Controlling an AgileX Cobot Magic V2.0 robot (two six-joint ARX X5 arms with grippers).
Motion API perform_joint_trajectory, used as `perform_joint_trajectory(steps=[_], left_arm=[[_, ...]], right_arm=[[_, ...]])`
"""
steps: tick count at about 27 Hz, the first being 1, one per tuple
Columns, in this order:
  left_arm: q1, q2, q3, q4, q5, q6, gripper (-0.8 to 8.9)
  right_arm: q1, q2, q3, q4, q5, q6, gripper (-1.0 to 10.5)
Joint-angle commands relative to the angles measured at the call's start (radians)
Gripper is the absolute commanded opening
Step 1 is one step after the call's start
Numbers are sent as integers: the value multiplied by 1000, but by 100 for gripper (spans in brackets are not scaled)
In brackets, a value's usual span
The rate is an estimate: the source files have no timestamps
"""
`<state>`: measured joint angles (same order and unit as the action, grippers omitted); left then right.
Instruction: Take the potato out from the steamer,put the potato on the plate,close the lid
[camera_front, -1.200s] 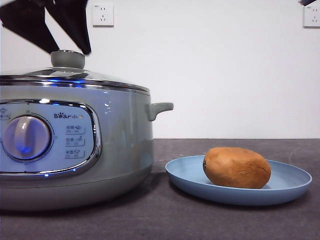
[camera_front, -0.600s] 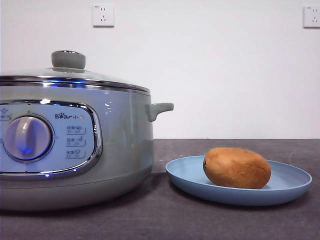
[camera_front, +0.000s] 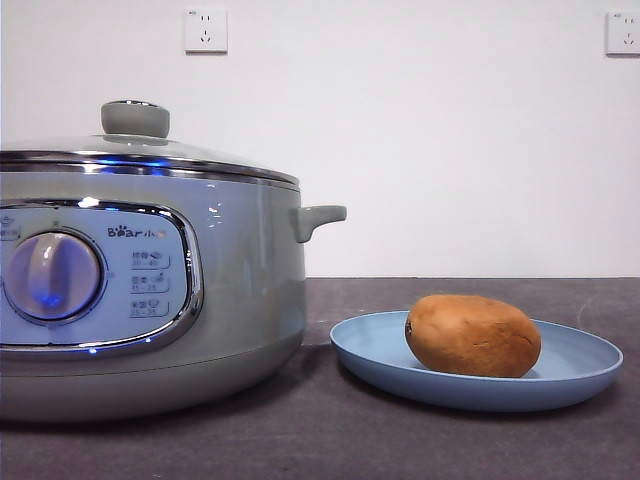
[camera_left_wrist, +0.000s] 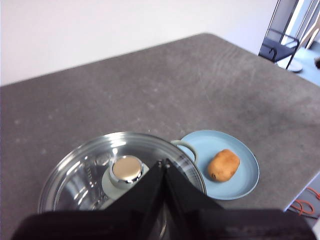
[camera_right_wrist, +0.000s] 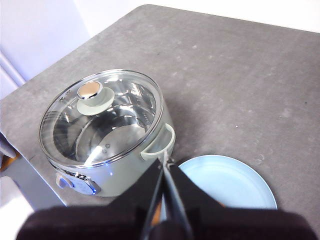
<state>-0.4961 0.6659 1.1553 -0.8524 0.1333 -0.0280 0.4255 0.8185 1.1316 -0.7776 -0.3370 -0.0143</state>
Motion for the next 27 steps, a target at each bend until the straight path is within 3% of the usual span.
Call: perform_joint_trajectory(steps=[1, 14, 16, 21, 24, 27], left_arm=[[-2, 5, -6, -4, -1, -10, -4], [8, 22, -6, -10, -3, -9, -4], [18, 0, -6, -16, -1, 37, -4], [76, -58, -11, -17, 3, 50, -4], [121, -93, -43, 8, 4, -7, -4], [171, -147, -153, 140, 3, -35, -4]], right_arm=[[1, -1, -8, 6, 2, 10, -2], [1, -1, -8, 6, 3, 10, -2], [1, -1, -8, 6, 3, 10, -2], [1, -1, -8, 6, 3, 10, -1], [1, -1, -8, 6, 3, 10, -1], [1, -1, -8, 6, 3, 10, -1]])
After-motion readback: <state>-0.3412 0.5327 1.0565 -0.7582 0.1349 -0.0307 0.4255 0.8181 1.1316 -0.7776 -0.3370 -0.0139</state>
